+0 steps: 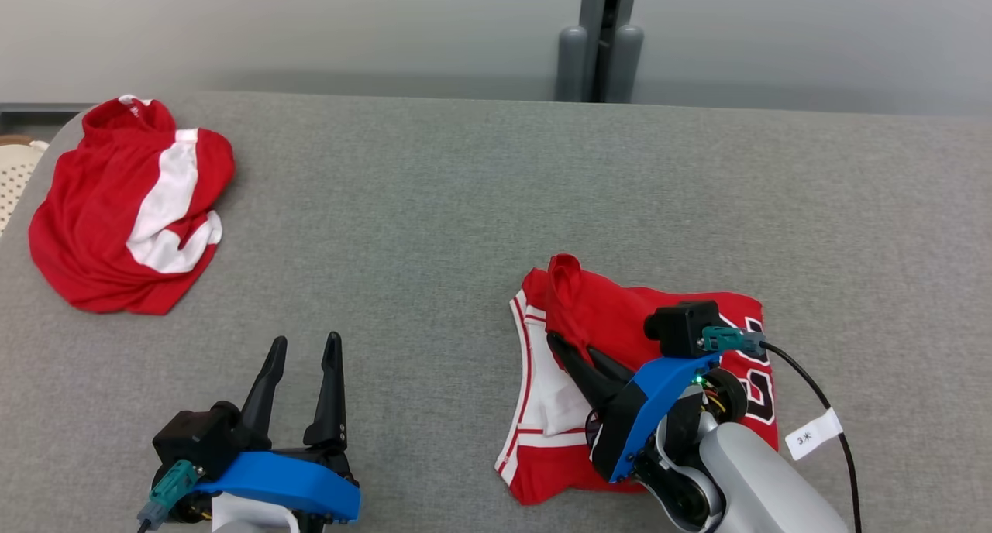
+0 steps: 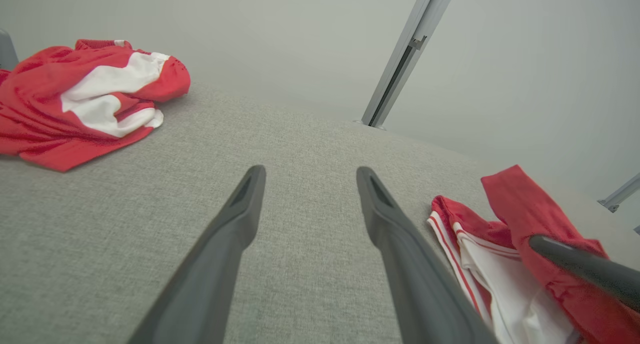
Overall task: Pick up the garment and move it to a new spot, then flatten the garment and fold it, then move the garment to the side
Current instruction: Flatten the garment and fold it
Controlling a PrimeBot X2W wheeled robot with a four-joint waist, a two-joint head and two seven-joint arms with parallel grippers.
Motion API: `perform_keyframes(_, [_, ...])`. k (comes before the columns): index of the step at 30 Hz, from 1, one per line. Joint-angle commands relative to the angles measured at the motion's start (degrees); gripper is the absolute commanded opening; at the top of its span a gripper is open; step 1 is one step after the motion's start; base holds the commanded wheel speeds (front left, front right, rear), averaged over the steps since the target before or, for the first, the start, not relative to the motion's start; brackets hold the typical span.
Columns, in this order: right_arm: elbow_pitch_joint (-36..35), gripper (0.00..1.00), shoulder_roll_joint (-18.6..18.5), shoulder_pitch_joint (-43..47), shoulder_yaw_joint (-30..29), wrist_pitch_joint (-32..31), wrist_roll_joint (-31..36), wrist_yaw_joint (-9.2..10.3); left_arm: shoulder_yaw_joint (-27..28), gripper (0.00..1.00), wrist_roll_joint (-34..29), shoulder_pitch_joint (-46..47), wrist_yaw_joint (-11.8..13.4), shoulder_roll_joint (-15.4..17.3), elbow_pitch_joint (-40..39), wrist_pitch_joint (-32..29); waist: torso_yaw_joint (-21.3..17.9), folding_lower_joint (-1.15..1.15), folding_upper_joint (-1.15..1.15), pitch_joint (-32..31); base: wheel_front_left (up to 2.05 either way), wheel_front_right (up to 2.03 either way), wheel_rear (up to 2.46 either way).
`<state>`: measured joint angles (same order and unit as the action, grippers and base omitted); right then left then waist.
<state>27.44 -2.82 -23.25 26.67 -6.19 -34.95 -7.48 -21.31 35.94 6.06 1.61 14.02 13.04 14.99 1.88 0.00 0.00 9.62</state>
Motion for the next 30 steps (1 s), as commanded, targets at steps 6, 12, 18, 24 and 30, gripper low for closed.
perform_keyframes(6, [6.35,1.0,-0.1,-3.96,3.25,2.84,-3.15,-0.02,0.32,1.0,-0.83,1.03,-0.58,-0.89,1.03,0.25,1.95,0.0,0.0,0.56,0.0,0.0,0.0])
perform_keyframes(12, [6.65,1.0,-0.17,-5.84,6.39,6.81,-5.31,-0.02,1.31,1.0,-1.37,0.56,-0.86,-1.17,1.16,0.26,1.28,0.0,0.0,0.38,0.0,0.0,0.0])
perform_keyframes(18, [6.86,1.0,-0.18,-6.72,1.73,12.49,2.73,-0.02,1.32,1.0,-2.52,0.92,-1.26,-1.28,0.64,0.26,-0.73,0.0,0.0,0.08,0.0,0.0,0.0])
perform_keyframes(24, [4.9,1.0,-0.46,-3.23,-11.17,16.68,17.78,-0.02,0.28,1.0,-3.95,2.56,-1.83,-1.66,1.04,0.26,-2.39,0.0,0.0,-0.91,0.0,0.0,0.0])
perform_keyframes(30, [-1.48,1.0,-0.23,4.06,-22.5,16.87,26.0,-0.02,-0.31,1.0,-5.97,3.67,-1.44,-2.36,2.75,0.26,-3.47,0.0,0.0,-2.97,0.0,0.0,0.0])
